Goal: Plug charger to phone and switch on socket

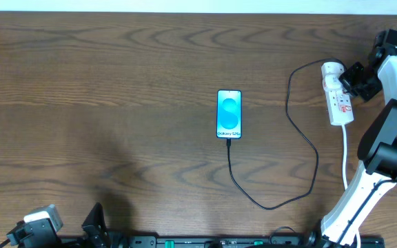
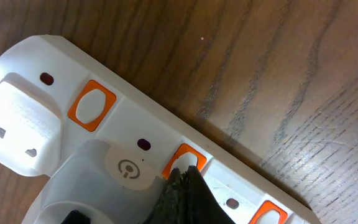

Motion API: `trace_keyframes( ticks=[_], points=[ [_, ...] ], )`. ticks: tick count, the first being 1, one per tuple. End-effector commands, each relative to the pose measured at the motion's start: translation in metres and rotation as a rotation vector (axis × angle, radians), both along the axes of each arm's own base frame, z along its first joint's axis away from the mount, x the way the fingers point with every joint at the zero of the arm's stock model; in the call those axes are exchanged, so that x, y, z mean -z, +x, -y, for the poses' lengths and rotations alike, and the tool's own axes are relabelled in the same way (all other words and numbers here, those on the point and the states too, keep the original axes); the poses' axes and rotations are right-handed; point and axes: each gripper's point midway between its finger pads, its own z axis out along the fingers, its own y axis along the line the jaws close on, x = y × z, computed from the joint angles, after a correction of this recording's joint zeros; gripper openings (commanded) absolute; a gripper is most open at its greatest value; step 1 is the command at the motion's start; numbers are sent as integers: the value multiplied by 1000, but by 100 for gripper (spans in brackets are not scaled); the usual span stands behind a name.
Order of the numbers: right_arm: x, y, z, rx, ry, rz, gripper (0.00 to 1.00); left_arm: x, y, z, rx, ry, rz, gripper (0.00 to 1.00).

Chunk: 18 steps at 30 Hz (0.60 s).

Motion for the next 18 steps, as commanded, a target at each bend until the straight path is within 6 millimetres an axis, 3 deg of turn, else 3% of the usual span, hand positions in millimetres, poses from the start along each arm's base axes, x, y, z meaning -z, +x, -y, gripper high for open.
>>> trace_keyframes(
  ticks=[1,5,9,14,18],
  points=[
    [-9,6,-3,-19,-9,22,1,-2,-2,-3,-7,19,12,96],
    [-4,5,-6,-21,0,12,1,-2,-2,-3,-7,19,12,96],
    [16,5,-17,-44,15,-25,1,-2,-2,-3,-7,19,12,96],
    [50,-3,-47,-96,56,-117,1,-2,-2,-3,-7,19,12,96],
    [64,-8,-75,-135,133,-156,1,-2,-2,-3,-7,19,12,96]
  ],
)
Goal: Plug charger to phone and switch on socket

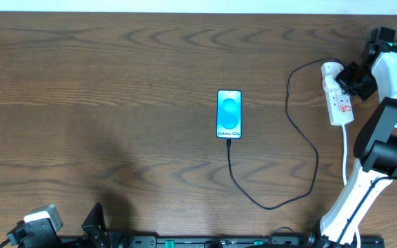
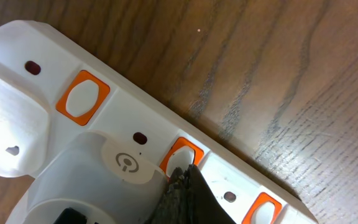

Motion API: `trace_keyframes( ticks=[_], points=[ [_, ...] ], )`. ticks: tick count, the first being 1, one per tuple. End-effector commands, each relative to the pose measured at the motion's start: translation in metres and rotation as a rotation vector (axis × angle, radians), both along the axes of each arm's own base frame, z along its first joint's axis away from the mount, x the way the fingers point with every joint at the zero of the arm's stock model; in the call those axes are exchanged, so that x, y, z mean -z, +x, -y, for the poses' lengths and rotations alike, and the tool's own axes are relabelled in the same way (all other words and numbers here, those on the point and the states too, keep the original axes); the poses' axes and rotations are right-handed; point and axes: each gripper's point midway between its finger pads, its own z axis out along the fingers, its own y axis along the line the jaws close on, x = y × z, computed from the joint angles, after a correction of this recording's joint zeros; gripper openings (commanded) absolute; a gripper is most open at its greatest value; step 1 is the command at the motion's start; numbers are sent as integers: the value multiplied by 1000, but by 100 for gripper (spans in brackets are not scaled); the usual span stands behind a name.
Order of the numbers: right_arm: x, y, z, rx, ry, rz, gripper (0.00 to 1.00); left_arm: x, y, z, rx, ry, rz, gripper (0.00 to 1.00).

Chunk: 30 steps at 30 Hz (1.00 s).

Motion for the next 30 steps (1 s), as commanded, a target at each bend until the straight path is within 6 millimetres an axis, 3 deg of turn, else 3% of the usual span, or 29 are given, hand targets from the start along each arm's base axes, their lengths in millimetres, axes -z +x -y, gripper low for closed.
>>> trace_keyframes(
  ticks=[1,5,9,10,13,17,20,24,27,30],
  points=[
    [60,-6,-72,-106,198,-101,1,-2,-2,-3,-7,18,12,96],
    [55,-8,-66,-108,150,-114,1,-2,-3,-3,-7,18,13,96],
    [16,-18,-36,-71,37,-122,1,-3,-5,-3,-7,15,33,96],
    [-21,-24,-15,-41,-42,-89,1,-5,-11,-4,-8,10,67,96],
    [-86,-35,10,7,-143,-4,1,-7,-24,-6,-9,-2,145,96],
    [-175,-52,19,52,-210,176,1,-8,-36,-8,-9,-12,215,96],
    [-245,-66,9,67,-228,364,1,-9,-39,-8,-11,-11,211,96],
    [-345,-87,-22,20,-225,687,1,-9,-40,-9,-28,-10,211,96],
    [-419,-117,-42,-10,-275,928,1,-9,-41,-10,-61,-6,214,96],
    [-477,-157,-58,-48,-352,1114,1,-9,-41,-11,-77,-5,215,96]
  ],
)
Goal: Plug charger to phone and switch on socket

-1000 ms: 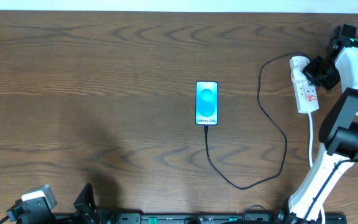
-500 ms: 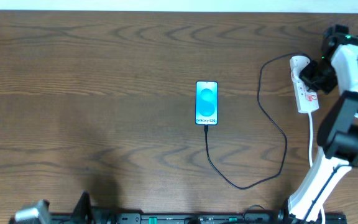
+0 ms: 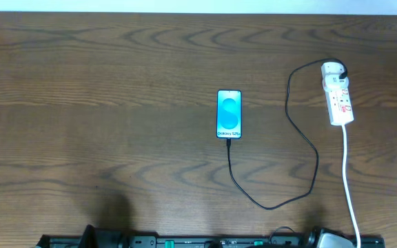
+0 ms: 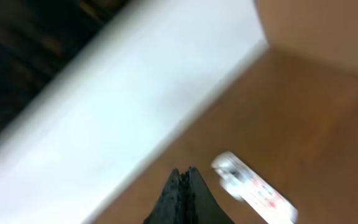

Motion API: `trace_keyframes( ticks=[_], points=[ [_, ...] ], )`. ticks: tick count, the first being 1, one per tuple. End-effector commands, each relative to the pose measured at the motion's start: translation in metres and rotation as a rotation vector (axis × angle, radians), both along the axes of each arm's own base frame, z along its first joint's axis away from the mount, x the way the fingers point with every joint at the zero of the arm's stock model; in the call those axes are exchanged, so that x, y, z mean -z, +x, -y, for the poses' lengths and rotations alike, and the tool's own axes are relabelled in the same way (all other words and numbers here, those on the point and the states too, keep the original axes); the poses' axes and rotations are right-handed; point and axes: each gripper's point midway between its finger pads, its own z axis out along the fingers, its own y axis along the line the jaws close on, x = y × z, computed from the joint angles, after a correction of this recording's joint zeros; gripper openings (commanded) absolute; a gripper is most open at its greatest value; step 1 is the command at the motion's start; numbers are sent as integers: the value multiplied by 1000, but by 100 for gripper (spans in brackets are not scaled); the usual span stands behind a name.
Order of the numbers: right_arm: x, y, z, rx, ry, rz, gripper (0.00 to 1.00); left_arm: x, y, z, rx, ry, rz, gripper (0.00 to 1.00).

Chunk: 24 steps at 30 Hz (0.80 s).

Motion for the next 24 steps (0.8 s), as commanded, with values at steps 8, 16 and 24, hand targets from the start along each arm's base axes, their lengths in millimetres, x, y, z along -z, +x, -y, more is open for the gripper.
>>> trace_keyframes(
  ticks=[8,16,24],
  points=[
    [-58,-55,-4,57,-165,163,1,-2,-2,-2,-15,17,7,96],
    [58,70,40,62,-119,-179,1,-2,-2,-2,-15,16,7,95],
    [284,151,56,31,108,-656,1,-2,-2,-2,-15,16,7,96]
  ],
)
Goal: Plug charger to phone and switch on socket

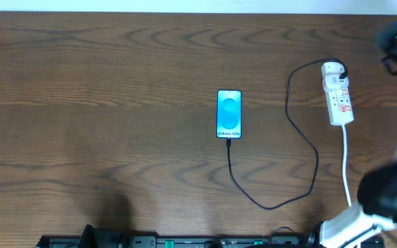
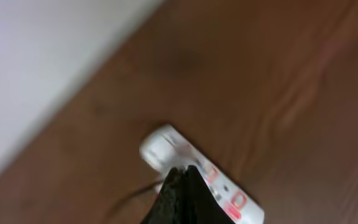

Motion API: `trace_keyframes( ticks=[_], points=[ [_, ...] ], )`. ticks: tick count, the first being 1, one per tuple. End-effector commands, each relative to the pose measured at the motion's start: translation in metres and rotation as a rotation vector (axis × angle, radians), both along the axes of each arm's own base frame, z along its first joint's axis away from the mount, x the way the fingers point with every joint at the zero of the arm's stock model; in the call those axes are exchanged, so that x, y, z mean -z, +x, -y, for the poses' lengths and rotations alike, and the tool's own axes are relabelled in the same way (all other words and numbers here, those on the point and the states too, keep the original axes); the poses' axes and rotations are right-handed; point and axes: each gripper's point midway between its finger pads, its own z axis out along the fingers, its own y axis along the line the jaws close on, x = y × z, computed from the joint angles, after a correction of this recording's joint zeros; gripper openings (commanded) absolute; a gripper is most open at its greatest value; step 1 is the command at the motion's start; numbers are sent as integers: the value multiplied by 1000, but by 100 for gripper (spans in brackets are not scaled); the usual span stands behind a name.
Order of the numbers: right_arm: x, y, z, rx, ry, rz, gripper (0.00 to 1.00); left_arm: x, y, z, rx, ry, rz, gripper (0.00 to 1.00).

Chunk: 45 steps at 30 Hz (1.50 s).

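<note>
The phone (image 1: 229, 114) lies face up mid-table, screen lit blue. A black cable (image 1: 267, 201) runs from its bottom end round to the white charger (image 1: 333, 69) plugged into the far end of the white power strip (image 1: 339, 100). The strip has orange switches. My right gripper (image 2: 182, 171) is shut with nothing in it and hangs well above the strip (image 2: 229, 196), near the charger (image 2: 160, 146). The view is blurred. In the overhead view the right arm is a blur at the right edge. The left gripper is out of view.
The strip's white lead (image 1: 350, 172) runs down to the table's front edge. The right arm's base (image 1: 384, 200) stands at the front right. A pale wall (image 2: 36, 68) borders the table's far edge.
The right arm, then almost gone from the overhead view, now shows blurred at the right edge. Its wrist camera now looks down on the strip from nearer, with less wall in view.
My shut right fingertips rested on the orange switch beside the charger at the first two moments. Then the gripper was far up and away, with the strip small in its view. Now it hangs over the strip, still shut. Phone and cable stayed put.
</note>
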Motion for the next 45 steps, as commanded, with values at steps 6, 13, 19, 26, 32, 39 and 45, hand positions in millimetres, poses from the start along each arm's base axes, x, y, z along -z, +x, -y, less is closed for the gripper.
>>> trace_keyframes(
  ticks=[6,13,19,26,32,39,45],
  points=[
    [153,-9,0,67,136,-371,1,-2,-1,-1,-3,16,6,96],
    [163,-18,6,90,144,-398,1,-2,-1,-1,-3,16,6,96],
    [171,-17,4,84,157,-409,1,-2,-1,-1,-3,16,6,96],
    [192,-20,1,77,176,-456,1,-2,-1,-1,-3,16,6,96],
    [196,-20,-1,66,184,-462,1,-2,-1,-1,-3,16,6,96],
    [196,-20,-5,57,206,-462,1,-2,-1,-1,-3,16,6,95],
    [200,-20,-5,57,208,-468,1,-2,-1,-1,-3,17,6,96]
  ],
)
